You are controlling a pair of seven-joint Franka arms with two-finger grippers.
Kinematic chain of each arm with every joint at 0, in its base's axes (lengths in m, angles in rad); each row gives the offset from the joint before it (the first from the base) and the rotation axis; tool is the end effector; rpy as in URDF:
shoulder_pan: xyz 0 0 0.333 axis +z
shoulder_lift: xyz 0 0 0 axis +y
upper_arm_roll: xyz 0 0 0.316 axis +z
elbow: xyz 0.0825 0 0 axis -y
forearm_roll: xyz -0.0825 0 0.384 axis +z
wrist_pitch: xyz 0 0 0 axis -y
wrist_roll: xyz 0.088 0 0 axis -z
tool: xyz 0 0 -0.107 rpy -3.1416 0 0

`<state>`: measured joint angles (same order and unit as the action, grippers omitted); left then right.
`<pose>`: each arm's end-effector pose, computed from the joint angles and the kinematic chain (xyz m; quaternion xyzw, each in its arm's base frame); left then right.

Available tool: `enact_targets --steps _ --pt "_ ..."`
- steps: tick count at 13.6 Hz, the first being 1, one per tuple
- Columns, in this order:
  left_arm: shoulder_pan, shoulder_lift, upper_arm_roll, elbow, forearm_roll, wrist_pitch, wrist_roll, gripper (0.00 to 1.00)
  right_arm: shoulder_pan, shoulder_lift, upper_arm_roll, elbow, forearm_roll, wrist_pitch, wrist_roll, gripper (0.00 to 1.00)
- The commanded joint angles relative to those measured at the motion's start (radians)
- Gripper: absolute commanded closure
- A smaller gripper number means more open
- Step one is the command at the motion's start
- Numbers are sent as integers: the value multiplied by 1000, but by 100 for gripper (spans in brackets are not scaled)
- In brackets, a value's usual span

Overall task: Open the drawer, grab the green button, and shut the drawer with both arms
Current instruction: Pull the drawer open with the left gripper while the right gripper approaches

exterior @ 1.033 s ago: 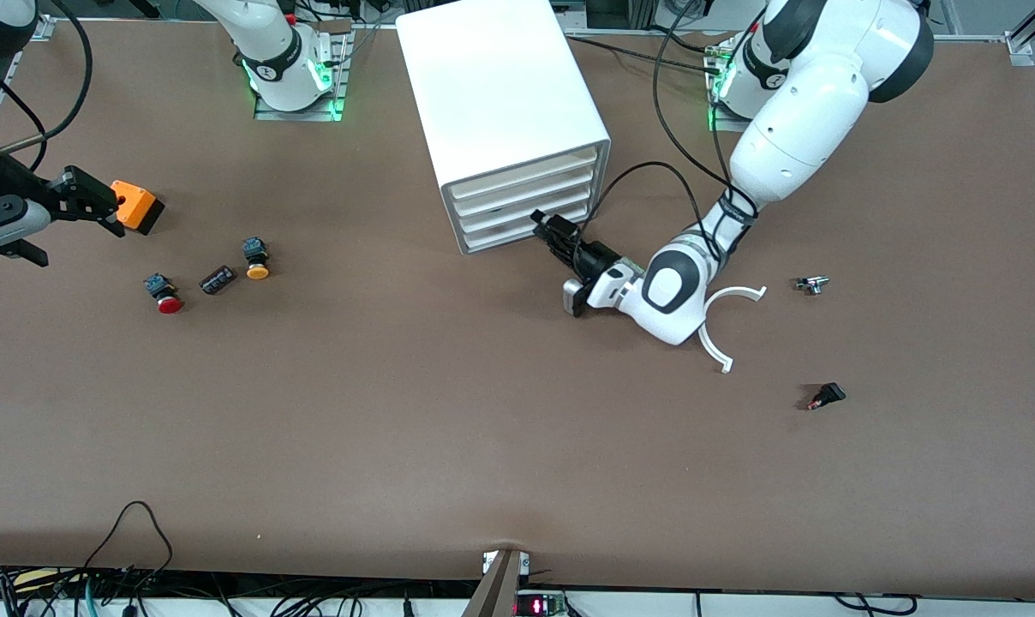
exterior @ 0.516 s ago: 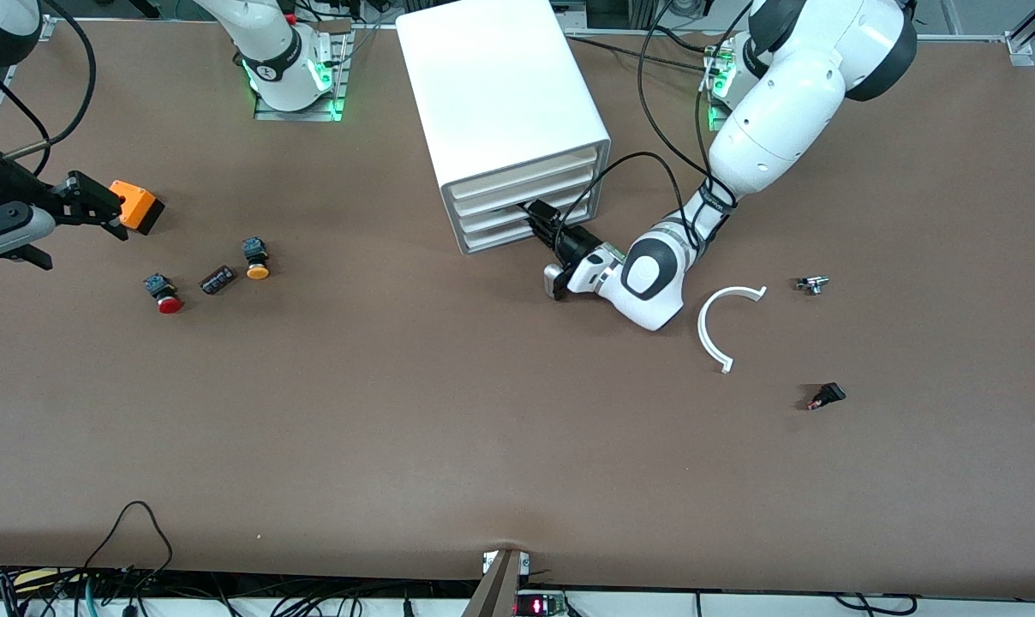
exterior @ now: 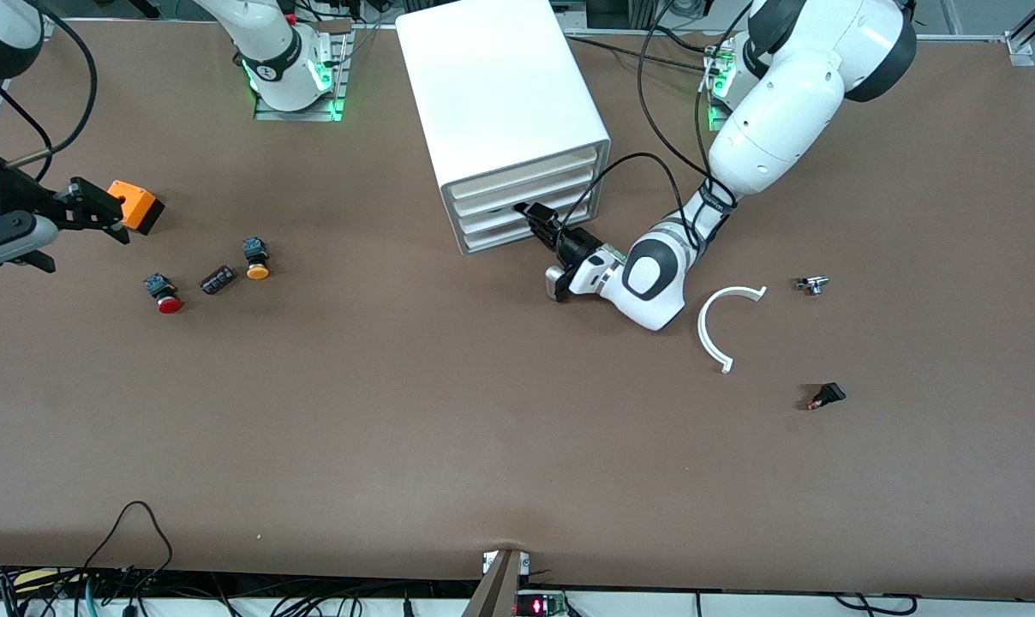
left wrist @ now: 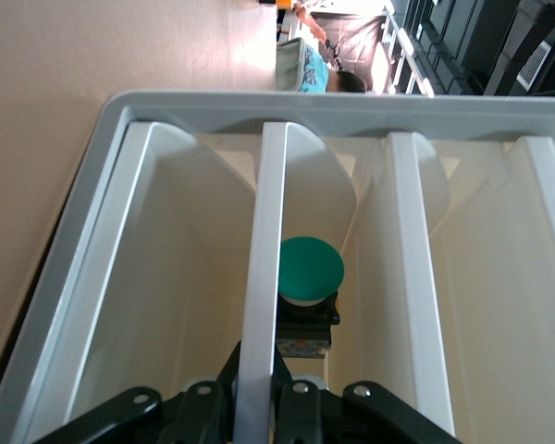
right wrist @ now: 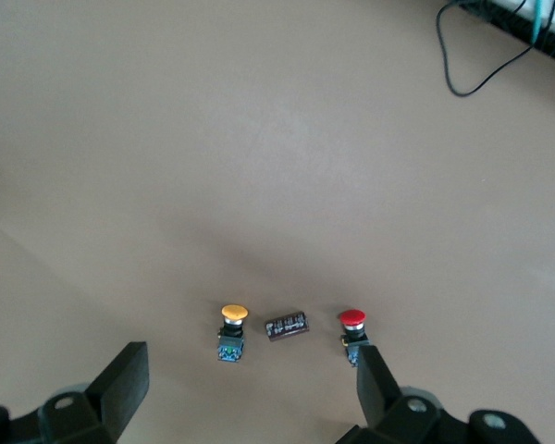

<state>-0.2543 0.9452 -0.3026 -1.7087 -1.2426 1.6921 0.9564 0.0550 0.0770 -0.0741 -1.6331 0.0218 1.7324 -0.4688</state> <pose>0.4642 -0.3852 0.0904 0.6849 -0.2108 -0.2448 0.6531 0.5886 -0.0078 0.5652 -0.9751 -0.2215 -0.0128 0.0050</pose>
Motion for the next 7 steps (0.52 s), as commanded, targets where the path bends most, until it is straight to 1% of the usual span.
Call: enact_targets --steps 1,4,7 --pt "15 -13 -1 -12 -89 6 10 100 6 38 0 32 7 -80 -5 0" --pt "36 -13 -1 -14 -109 66 8 100 9 43 4 32 10 -91 -4 1" --pt "73 -14 0 -14 -153 80 1 100 39 59 5 36 10 -77 -2 1"
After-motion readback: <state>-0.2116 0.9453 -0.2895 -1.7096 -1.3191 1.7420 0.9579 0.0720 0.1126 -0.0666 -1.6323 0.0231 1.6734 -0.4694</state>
